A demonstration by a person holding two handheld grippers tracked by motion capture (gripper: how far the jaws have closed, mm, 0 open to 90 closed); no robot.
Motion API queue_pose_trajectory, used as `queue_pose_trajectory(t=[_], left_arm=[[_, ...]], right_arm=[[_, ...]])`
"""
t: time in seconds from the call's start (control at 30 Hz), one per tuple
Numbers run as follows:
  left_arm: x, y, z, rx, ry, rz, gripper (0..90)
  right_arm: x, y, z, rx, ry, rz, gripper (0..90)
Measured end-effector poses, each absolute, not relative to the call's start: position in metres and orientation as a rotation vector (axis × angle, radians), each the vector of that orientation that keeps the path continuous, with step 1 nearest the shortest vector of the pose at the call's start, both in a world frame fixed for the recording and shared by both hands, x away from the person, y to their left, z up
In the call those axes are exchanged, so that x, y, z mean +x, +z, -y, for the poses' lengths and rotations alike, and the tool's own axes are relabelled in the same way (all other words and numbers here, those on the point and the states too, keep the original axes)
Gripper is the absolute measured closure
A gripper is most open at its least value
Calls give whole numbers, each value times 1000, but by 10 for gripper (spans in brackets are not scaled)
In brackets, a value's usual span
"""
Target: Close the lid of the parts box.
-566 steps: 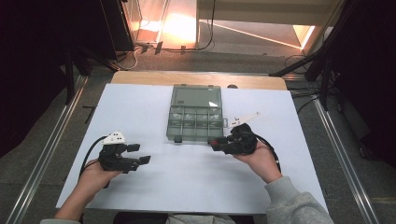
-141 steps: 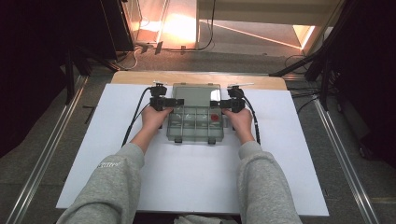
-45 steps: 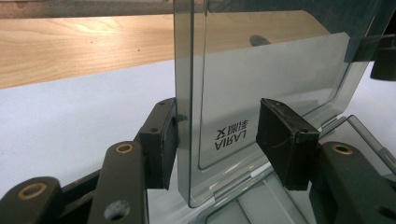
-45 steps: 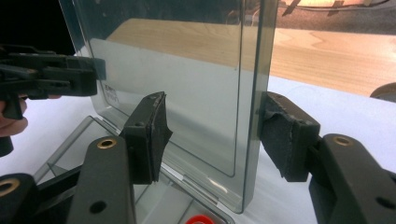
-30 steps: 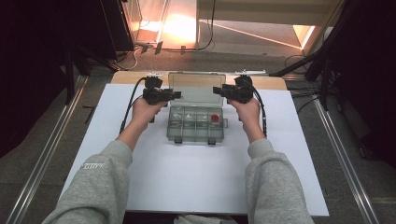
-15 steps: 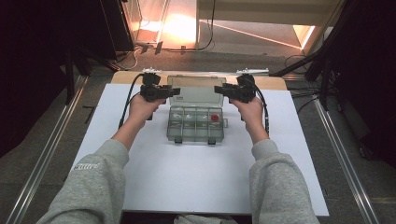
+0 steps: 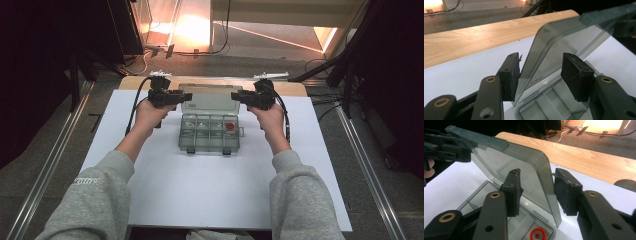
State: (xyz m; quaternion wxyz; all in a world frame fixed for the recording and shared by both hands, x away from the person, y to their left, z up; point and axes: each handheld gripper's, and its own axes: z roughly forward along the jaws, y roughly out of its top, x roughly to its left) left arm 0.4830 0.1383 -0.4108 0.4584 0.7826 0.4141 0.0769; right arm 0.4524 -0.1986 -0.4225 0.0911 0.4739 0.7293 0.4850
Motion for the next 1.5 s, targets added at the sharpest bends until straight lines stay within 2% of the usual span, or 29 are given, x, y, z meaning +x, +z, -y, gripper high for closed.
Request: queue_pose_trajectory(t=[0.2,0.67,0.77,1.5], left_arm=[[480,-409,-136,1949,201,-1004,480],[473,-406,-140,1979,170,-978,471],[472,-404,-142,1981,158,-977,426],[451,-397,-163,2004,130,-964,425]], right_arm=[[449,-423,200,1404,1448,-2173,603],[441,-420,196,1346,1433,-2204,529],[441,-419,194,1339,1438,-2202,516],[431,-411,191,1318,1401,-2265,505]])
